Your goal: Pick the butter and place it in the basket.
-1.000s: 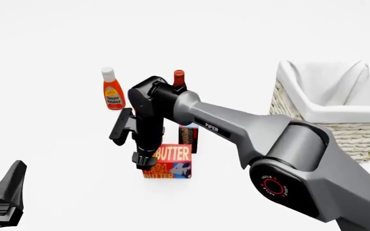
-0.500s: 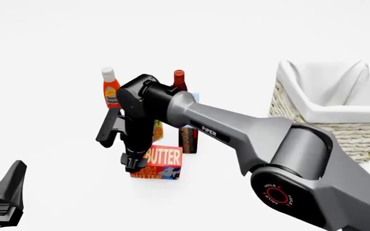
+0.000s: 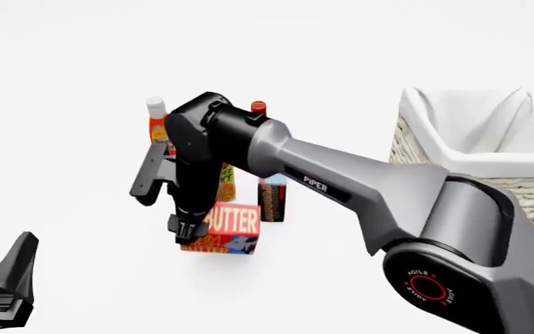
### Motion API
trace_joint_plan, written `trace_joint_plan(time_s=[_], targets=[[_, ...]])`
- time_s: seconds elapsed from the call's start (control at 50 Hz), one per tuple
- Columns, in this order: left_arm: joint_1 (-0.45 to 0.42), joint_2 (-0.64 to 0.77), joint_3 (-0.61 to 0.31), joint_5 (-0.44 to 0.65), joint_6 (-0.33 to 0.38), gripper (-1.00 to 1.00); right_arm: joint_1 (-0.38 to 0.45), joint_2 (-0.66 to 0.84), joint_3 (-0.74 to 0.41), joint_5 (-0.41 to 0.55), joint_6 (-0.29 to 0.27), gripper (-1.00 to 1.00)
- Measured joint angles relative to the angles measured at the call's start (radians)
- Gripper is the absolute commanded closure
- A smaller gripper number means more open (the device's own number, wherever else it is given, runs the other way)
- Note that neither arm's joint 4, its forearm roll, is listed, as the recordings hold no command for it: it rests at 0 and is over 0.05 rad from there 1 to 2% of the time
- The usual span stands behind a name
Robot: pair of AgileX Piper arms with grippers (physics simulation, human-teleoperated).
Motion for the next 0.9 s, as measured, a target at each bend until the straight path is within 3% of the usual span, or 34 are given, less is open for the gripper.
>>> trace_joint_plan(time_s=[0.9], targets=[[0.0, 0.0, 0.0, 0.0, 0.0, -1.0, -0.073, -0.159, 0.044, -0.035, -0.006, 1.0]])
